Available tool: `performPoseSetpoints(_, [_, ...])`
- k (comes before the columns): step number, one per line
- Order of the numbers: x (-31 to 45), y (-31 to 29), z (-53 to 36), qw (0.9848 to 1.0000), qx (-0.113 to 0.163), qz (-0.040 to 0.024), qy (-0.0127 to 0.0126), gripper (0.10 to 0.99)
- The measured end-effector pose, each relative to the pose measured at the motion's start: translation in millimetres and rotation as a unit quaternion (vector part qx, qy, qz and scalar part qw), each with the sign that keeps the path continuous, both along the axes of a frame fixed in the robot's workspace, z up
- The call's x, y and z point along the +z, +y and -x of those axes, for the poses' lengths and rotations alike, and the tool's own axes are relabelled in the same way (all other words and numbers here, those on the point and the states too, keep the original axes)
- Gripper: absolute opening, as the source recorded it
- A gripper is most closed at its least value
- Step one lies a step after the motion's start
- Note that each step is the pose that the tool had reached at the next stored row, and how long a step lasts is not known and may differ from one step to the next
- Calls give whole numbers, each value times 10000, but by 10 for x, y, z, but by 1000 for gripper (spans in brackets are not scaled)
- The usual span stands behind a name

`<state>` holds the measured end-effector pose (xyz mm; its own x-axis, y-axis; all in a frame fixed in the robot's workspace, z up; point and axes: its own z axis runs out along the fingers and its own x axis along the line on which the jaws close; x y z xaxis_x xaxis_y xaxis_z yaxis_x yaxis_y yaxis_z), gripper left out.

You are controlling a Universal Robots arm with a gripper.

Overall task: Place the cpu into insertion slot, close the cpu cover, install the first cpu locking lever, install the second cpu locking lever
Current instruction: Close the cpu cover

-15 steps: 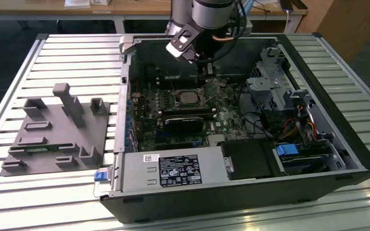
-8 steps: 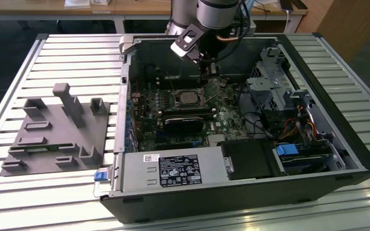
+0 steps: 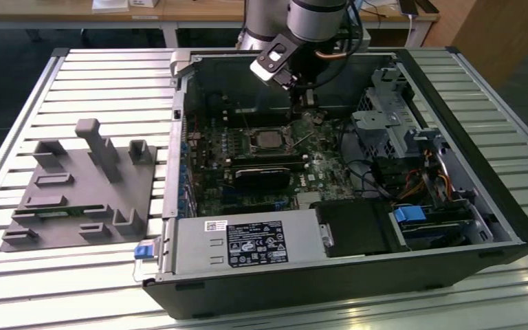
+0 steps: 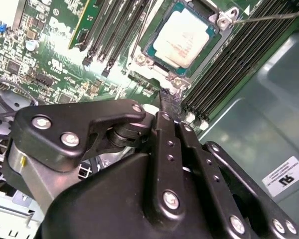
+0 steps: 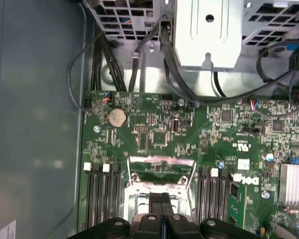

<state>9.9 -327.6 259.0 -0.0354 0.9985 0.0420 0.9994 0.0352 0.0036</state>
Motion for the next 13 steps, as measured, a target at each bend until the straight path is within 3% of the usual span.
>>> performPoseSetpoints(13, [-13,0,-110,10000,-66,0,0,106])
